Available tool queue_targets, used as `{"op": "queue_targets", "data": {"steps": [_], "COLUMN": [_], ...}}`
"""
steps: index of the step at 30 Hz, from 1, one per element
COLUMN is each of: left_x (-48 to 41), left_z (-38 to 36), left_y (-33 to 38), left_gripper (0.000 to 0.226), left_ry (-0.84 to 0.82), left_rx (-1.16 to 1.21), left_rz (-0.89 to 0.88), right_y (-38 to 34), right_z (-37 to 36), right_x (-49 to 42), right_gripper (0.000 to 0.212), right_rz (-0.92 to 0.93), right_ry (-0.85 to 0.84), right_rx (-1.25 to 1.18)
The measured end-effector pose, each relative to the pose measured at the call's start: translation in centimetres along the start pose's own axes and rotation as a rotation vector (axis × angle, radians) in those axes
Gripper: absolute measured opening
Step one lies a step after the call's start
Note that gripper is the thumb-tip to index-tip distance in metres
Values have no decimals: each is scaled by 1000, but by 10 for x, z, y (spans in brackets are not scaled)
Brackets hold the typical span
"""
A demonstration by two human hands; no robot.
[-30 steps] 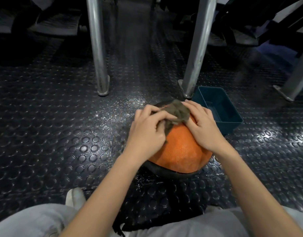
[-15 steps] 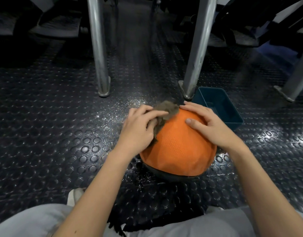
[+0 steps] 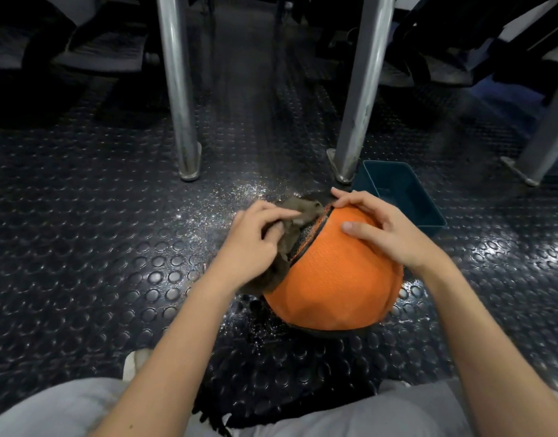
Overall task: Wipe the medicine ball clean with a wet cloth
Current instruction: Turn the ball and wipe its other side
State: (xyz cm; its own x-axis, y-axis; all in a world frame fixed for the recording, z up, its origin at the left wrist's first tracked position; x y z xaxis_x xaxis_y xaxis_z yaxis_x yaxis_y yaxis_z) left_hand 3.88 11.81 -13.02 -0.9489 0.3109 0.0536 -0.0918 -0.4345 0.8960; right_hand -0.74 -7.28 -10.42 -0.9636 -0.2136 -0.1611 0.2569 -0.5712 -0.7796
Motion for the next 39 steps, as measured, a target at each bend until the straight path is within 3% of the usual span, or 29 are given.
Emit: {"op": "queue_targets", "data": {"steps": [4, 7, 9, 13, 17, 19, 23, 27, 30, 32, 34, 39], "left_x": [-9, -8, -6, 2, 10, 10, 0, -4, -4, 0, 9, 14], "left_z": [8, 21, 27, 30, 2, -5, 14, 36, 43, 34, 14, 1], "left_y": [-23, -37, -31, 7, 23, 17, 2, -24, -16, 0, 9, 6], "left_gripper": [26, 30, 33, 35, 37, 34, 28, 32, 31, 32, 34, 39], "left_ry": [66, 92, 133, 240, 28, -40, -10, 140, 208, 175, 106, -3], "left_rx": [-12, -170, -269, -86, -128, -145, -76, -332, -177, -86, -135, -124], "left_rz": [218, 318, 272, 33, -103, -80, 64, 212, 113, -15, -96, -16], "right_y": [0, 8, 6, 1, 5, 4, 0, -6, -9, -6, -1, 12], "right_z": [0, -2, -6, -6, -6, -7, -15, -23, -21, -20, -17, -8], "right_x": [-3, 6, 9, 6, 2, 0, -1, -5, -6, -5, -5, 0], "right_gripper": [66, 104, 111, 111, 104, 96, 73, 63, 52, 47, 54, 61], "right_rz": [-42, -403, -456, -371, -276, -230, -160, -164, -154, -152, -141, -100], "right_ry": [2, -111, -139, -99, -77, -84, -93, -76, -21, 14, 49, 128], "right_rx": [190, 501, 461, 317, 239, 282, 415, 417, 430, 392, 342, 308]}}
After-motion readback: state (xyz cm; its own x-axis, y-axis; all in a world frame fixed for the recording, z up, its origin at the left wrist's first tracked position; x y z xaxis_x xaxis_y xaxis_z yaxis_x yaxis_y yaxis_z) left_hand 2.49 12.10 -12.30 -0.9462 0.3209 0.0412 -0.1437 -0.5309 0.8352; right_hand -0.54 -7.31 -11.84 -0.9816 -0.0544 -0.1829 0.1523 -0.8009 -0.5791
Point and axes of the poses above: each hand's wrist, its own x-axis away from the middle knuckle, its own z-axis out of the back of the hand, y = z × x, the point moved 5 cm from there along -x, towards the middle knuckle, and after that the axes turned 13 degrees about z, right-handed, at the moved point
